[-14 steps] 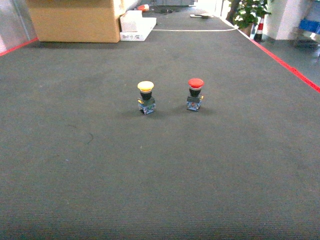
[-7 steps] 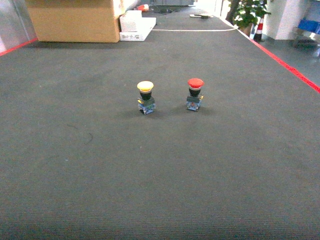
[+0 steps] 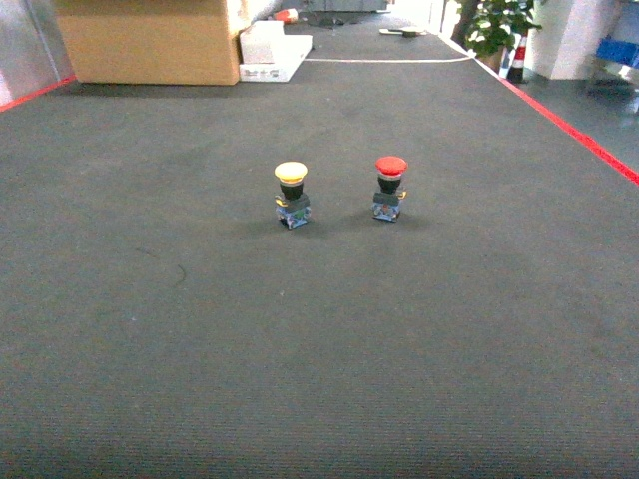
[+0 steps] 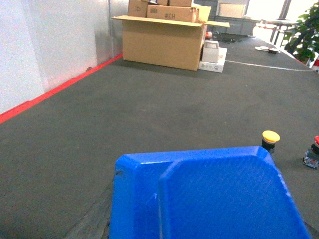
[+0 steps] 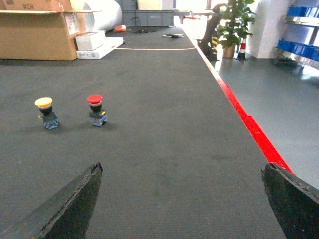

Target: Pick blue part to blue bin on bottom shelf

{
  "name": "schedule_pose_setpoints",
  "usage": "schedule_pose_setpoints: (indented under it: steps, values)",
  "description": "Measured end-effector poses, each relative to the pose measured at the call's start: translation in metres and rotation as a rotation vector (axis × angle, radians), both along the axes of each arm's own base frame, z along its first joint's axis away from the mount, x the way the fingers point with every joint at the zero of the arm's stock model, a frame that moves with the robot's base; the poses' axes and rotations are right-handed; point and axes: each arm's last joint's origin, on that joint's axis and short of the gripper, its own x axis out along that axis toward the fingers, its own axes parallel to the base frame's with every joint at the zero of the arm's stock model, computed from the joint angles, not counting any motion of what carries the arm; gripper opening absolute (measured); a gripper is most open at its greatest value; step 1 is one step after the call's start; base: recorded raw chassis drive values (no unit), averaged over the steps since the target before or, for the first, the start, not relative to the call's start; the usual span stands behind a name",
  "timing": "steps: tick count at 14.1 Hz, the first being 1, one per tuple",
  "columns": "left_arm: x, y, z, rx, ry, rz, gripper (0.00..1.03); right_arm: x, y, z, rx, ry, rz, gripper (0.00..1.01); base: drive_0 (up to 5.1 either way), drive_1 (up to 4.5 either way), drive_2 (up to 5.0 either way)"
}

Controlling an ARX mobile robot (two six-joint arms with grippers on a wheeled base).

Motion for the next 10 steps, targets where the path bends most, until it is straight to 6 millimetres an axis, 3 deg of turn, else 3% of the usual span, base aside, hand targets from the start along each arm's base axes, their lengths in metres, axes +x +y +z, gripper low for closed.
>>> schedule_pose_setpoints:
  steps: [10]
  values:
    - [0.0004, -0.0002, -0.0006, 0.003, 0.005, 0.000, 0.44, 0.0000, 0.0000, -0.0003, 0.000, 0.003, 0.000, 0.98, 0.0, 0.00, 0.0]
